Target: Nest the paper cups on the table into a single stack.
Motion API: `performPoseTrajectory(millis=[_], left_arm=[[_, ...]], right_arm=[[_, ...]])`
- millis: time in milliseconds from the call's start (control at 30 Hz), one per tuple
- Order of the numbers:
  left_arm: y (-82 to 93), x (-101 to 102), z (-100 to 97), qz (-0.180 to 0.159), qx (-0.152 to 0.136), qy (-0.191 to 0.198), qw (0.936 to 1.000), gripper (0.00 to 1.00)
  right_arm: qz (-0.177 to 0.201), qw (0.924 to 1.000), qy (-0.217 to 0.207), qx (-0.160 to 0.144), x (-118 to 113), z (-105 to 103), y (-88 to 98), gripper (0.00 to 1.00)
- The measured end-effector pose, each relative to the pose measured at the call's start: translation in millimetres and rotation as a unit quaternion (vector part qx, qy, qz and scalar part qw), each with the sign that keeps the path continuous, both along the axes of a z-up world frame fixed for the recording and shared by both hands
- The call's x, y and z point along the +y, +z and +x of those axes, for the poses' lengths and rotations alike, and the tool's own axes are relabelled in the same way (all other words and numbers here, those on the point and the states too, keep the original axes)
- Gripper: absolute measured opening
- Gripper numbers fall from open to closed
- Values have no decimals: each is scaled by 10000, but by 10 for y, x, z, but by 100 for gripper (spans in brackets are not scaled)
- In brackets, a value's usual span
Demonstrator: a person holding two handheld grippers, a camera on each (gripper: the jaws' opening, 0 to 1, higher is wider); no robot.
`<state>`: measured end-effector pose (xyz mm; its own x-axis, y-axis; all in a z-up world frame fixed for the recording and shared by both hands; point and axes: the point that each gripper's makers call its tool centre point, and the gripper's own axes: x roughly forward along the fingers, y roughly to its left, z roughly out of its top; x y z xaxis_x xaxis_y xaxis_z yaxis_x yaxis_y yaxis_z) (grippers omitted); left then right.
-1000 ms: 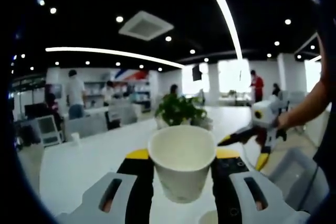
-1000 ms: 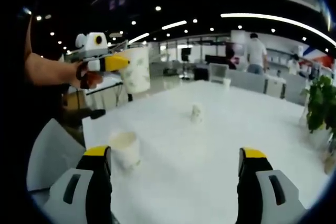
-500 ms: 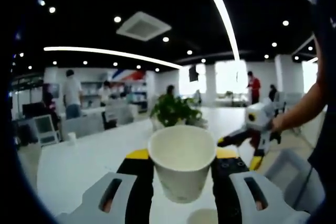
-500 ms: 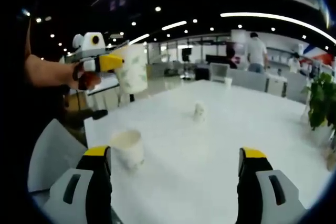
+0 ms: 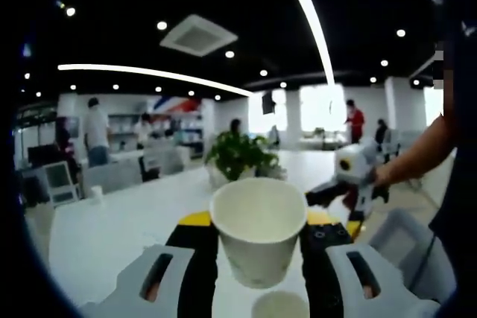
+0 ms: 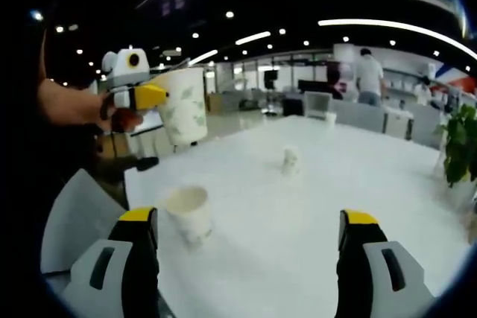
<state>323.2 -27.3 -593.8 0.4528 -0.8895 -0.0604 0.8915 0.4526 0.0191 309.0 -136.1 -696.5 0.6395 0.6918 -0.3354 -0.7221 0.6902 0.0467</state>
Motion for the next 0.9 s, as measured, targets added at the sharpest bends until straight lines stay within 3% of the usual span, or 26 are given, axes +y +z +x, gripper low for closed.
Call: performPoseTrajectory(millis=[900], left_arm=[[-72, 13, -116, 92, 129, -156, 9998, 41]], right_arm=[[41, 10000, 23, 26, 40, 66, -14, 100]])
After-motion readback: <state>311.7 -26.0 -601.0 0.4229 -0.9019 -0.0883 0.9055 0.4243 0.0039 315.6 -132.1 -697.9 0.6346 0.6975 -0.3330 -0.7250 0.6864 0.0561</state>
